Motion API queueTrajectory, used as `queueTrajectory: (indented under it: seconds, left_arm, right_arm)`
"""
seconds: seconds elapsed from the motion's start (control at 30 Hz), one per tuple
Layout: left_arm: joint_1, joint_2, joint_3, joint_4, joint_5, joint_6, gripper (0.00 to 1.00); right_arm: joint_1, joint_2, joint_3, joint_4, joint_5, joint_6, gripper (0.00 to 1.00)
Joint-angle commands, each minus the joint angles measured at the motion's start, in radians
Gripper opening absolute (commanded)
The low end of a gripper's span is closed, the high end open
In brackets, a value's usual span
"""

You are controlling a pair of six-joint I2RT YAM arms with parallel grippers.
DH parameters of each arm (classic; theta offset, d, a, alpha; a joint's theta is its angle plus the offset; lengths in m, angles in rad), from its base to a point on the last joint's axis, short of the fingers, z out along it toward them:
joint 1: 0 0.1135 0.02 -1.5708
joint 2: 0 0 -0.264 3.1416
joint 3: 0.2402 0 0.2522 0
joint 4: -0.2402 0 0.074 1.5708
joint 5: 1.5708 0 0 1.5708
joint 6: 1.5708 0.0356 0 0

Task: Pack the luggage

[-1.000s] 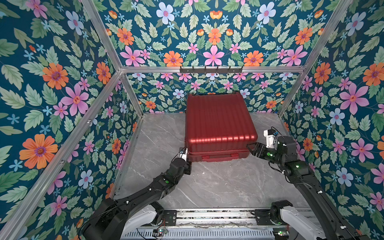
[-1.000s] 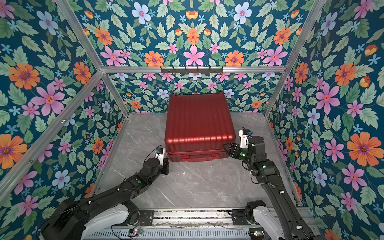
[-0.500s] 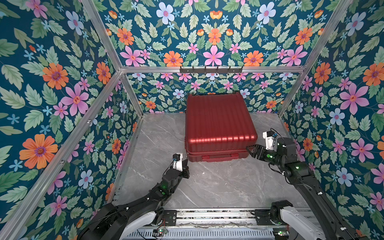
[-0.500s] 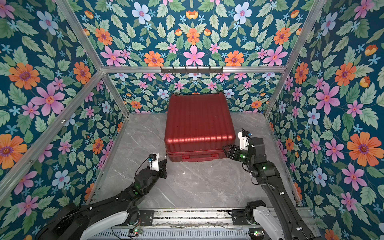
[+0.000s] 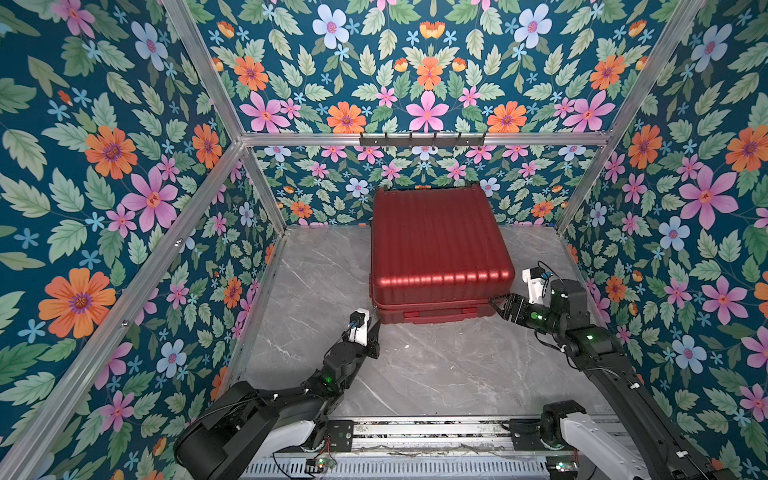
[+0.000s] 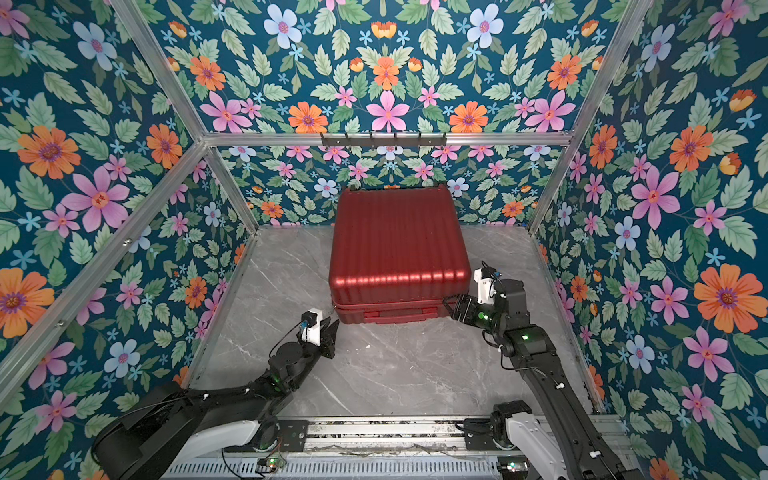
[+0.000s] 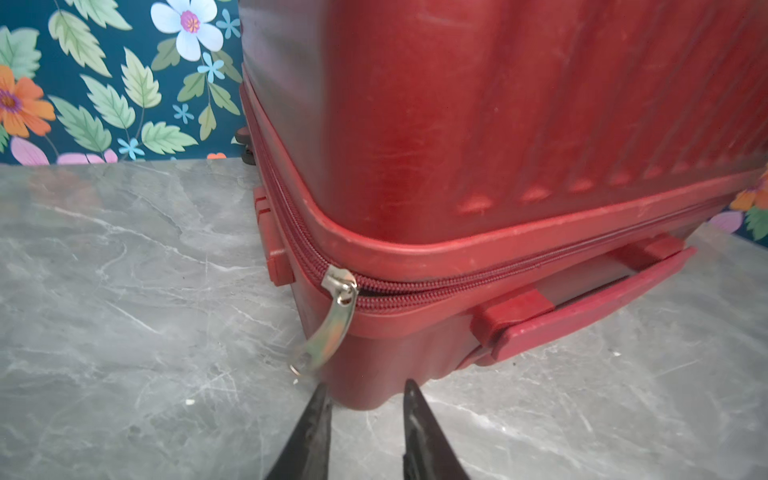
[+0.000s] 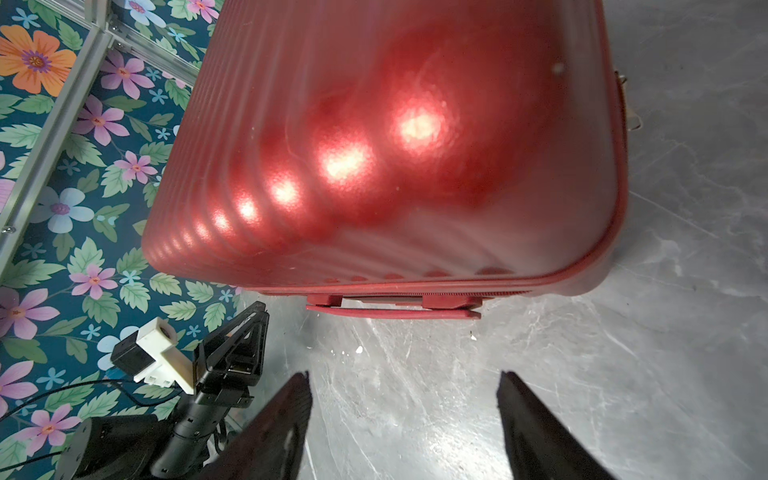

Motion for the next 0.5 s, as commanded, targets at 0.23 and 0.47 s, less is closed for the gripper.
queueTrajectory:
  seconds: [0.23, 0.47]
  left_arm:
    - [0.000, 0.129, 0.023, 0.190, -0.032, 0.151, 0.32]
    - [0.006, 0.196, 0.044, 0.252, -0.061, 0.198, 0.27]
  right_arm:
    - [0.001, 0.006, 0.010, 0.028, -0.003, 0.004, 0.73]
    - [0.002, 0.003, 0.013, 0.022, -0.002, 0.013, 0.72]
